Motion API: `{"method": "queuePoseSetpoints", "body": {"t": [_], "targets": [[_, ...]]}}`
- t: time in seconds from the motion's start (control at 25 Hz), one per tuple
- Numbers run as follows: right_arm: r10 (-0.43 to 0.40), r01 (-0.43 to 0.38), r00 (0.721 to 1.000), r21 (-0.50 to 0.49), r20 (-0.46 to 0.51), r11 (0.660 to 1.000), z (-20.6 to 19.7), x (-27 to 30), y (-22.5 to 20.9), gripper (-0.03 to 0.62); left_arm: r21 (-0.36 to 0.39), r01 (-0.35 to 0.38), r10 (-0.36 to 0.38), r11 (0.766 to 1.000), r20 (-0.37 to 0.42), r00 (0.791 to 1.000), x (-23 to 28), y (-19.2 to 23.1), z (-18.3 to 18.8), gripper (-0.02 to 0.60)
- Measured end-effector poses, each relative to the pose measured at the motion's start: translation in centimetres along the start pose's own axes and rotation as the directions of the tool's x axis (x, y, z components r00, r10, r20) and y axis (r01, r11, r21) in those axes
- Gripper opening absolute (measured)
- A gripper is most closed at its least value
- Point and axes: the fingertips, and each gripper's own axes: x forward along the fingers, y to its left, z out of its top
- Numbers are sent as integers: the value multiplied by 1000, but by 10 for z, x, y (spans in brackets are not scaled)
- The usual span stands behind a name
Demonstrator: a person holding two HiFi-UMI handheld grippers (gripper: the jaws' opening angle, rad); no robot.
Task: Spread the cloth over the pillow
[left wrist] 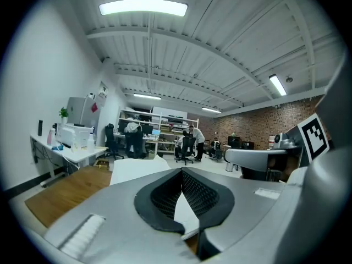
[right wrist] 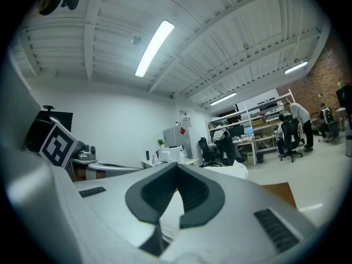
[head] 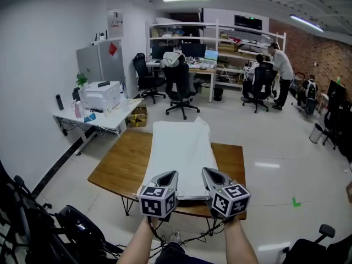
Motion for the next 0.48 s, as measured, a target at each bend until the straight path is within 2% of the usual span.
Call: {"method": "queuePoseSetpoints", "body": {"t": [0.48], "targets": [[6,-6,1000,-8,6,1000,12,-5,-6,12,21,2,-2,1000,8,1000,7,-7,9,8]]}}
